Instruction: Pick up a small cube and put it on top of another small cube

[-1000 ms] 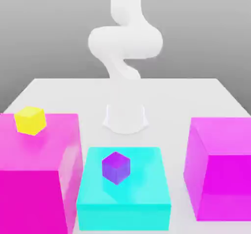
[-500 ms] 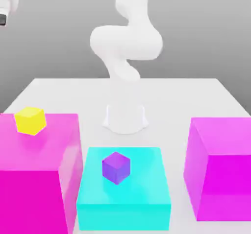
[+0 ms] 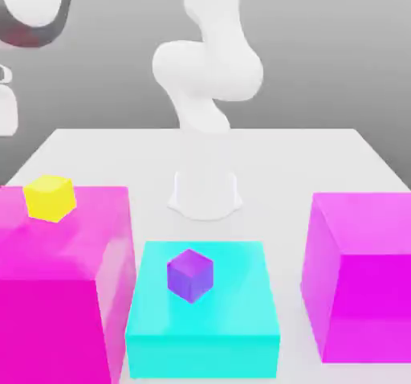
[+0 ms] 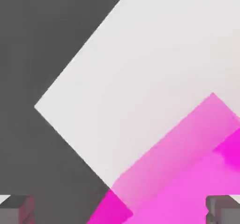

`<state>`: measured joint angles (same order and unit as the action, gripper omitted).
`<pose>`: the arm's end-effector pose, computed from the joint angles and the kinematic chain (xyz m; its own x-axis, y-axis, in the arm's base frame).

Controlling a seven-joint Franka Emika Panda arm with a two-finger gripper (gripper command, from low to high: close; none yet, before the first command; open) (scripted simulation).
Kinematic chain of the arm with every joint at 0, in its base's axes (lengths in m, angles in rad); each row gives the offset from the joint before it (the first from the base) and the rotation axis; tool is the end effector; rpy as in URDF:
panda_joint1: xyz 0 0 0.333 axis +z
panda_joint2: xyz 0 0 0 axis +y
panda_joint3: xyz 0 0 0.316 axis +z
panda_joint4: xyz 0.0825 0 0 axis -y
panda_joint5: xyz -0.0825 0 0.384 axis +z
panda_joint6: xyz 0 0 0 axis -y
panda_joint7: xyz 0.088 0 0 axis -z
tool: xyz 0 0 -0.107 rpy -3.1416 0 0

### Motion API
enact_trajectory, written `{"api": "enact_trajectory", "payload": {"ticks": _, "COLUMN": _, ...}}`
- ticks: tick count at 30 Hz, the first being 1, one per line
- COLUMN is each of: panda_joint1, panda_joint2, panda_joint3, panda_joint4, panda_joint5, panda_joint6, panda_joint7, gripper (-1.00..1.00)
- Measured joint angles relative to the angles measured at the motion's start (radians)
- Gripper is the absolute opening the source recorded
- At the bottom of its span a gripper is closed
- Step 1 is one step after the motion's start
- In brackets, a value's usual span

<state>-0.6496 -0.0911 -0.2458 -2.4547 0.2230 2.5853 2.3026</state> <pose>0.3037 -0.3855 0.3528 -0.9391 0.2204 -0.2637 0.2363 0.9712 -0.0297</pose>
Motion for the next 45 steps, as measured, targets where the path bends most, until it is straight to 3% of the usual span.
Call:
{"api": "enact_trajectory", "payload": {"ticks": 9, "panda_joint1": -0.04, "panda_joint2": 0.151, "panda_joint3": -0.016, "panda_joint4": -0.268, "panda_joint5": -0.165, "panda_joint6": 0.213, "panda_joint7": 0.149, "gripper": 0.0}}
{"api": "enact_trajectory", "payload": {"ticks": 16, "panda_joint1": -0.142, "panda_joint2": 0.373, "panda_joint3": 0.118, "panda_joint4": -0.251, "panda_joint5": -0.002, "panda_joint6": 0.397, "panda_joint7": 0.049, "gripper": 0.0}}
{"api": "enact_trajectory", "payload": {"ticks": 17, "panda_joint1": -0.162, "panda_joint2": 0.386, "panda_joint3": 0.138, "panda_joint4": -0.248, "panda_joint5": -0.001, "panda_joint6": 0.412, "panda_joint7": 0.041, "gripper": -1.0}}
{"api": "enact_trajectory", "payload": {"ticks": 23, "panda_joint1": -0.179, "panda_joint2": 0.389, "panda_joint3": 0.154, "panda_joint4": -0.246, "panda_joint5": -0.006, "panda_joint6": 0.423, "panda_joint7": 0.04, "gripper": -1.0}}
{"api": "enact_trajectory", "payload": {"ticks": 30, "panda_joint1": -0.12, "panda_joint2": 0.191, "panda_joint3": 0.06, "panda_joint4": -0.286, "panda_joint5": -0.158, "panda_joint6": 0.256, "panda_joint7": 0.165, "gripper": -1.0}}
{"api": "enact_trajectory", "payload": {"ticks": 33, "panda_joint1": -0.124, "panda_joint2": 0.143, "panda_joint3": 0.059, "panda_joint4": -0.276, "panda_joint5": -0.212, "panda_joint6": 0.22, "panda_joint7": 0.095, "gripper": -1.0}}
{"api": "enact_trajectory", "payload": {"ticks": 39, "panda_joint1": -0.131, "panda_joint2": -0.045, "panda_joint3": 0.04, "panda_joint4": -0.139, "panda_joint5": -0.145, "panda_joint6": 0.016, "panda_joint7": -0.08, "gripper": -1.0}}
{"api": "enact_trajectory", "payload": {"ticks": 45, "panda_joint1": 0.043, "panda_joint2": -0.236, "panda_joint3": 0.182, "panda_joint4": -0.073, "panda_joint5": -0.094, "panda_joint6": -0.194, "panda_joint7": -0.145, "gripper": -1.0}}
